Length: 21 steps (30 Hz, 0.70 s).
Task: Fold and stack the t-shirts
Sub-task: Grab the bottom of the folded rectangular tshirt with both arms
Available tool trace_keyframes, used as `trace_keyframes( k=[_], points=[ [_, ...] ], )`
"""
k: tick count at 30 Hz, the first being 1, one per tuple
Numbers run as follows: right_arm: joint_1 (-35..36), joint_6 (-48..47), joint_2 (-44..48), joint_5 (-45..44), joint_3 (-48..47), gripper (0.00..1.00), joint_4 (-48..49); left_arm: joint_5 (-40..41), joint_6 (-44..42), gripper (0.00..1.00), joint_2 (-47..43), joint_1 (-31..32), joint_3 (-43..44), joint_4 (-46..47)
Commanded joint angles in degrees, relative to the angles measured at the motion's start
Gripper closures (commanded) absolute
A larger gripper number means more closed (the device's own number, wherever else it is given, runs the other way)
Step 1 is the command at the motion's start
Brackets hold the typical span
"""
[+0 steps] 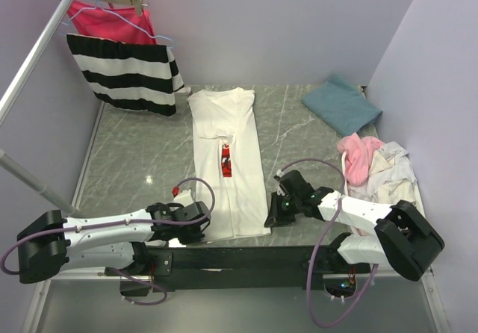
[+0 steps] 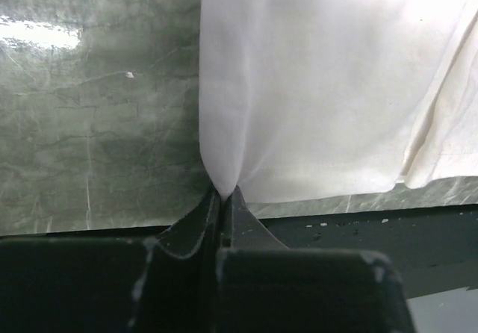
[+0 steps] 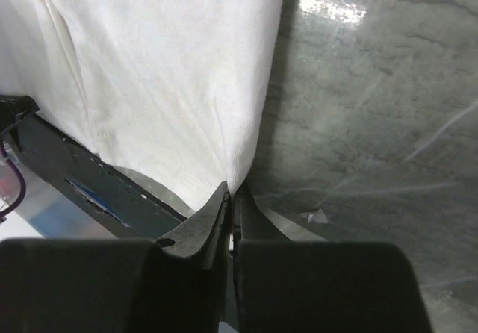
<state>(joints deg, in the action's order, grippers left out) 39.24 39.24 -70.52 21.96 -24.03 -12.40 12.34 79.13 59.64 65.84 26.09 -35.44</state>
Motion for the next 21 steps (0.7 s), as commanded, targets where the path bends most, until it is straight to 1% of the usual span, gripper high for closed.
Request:
trace_keyframes(
  k=[1, 5, 7, 10, 11, 13, 14, 17, 19, 21],
  points=[
    [0.4, -2.1, 2.2, -3.1, -0.9, 1.00, -3.7, 3.4, -0.7, 0.99, 2.2, 0.2, 0.6, -5.2],
    [0.4, -2.6, 5.0, -3.1, -0.8, 1.00, -6.4, 2.4, -2.9, 0.99, 1.5, 0.4, 1.9, -4.6],
    [0.3, -2.7, 7.1, -2.6, -0.5, 1.00, -7.5, 0.6, -4.2, 0.99, 1.9, 1.1, 2.9, -3.9],
    [0.4, -0.8, 11.1, -2.8, 0.5, 1.00, -10.6, -0.5, -3.6, 0.99, 4.2, 5.1, 4.5, -3.6],
    [0.4, -0.4, 13.3, -2.2, 1.4, 1.00, -11.2, -0.6, -2.7, 0.99, 5.1, 7.6, 5.6, -3.7],
    [0.8, 1.4, 15.8, -2.3, 2.6, 1.00, -12.6, -0.6, -1.6, 0.99, 7.8, 10.2, 7.1, -4.6],
    [1.1, 2.4, 18.4, -2.4, 2.9, 1.00, -14.3, -0.5, -0.2, 0.99, 8.7, 12.8, 8.6, -5.2],
    [1.6, 3.0, 22.5, -1.8, 4.1, 1.00, -16.9, 0.7, 2.4, 0.99, 11.0, 16.7, 11.4, -8.0],
    [1.7, 2.6, 23.6, -1.9, 3.3, 1.00, -17.7, 2.1, 3.7, 0.99, 11.0, 17.5, 12.8, -11.2],
    [1.8, 1.6, 23.9, -2.6, 2.1, 1.00, -18.0, 5.3, 5.2, 0.99, 10.1, 17.7, 14.8, -13.2]
  ],
)
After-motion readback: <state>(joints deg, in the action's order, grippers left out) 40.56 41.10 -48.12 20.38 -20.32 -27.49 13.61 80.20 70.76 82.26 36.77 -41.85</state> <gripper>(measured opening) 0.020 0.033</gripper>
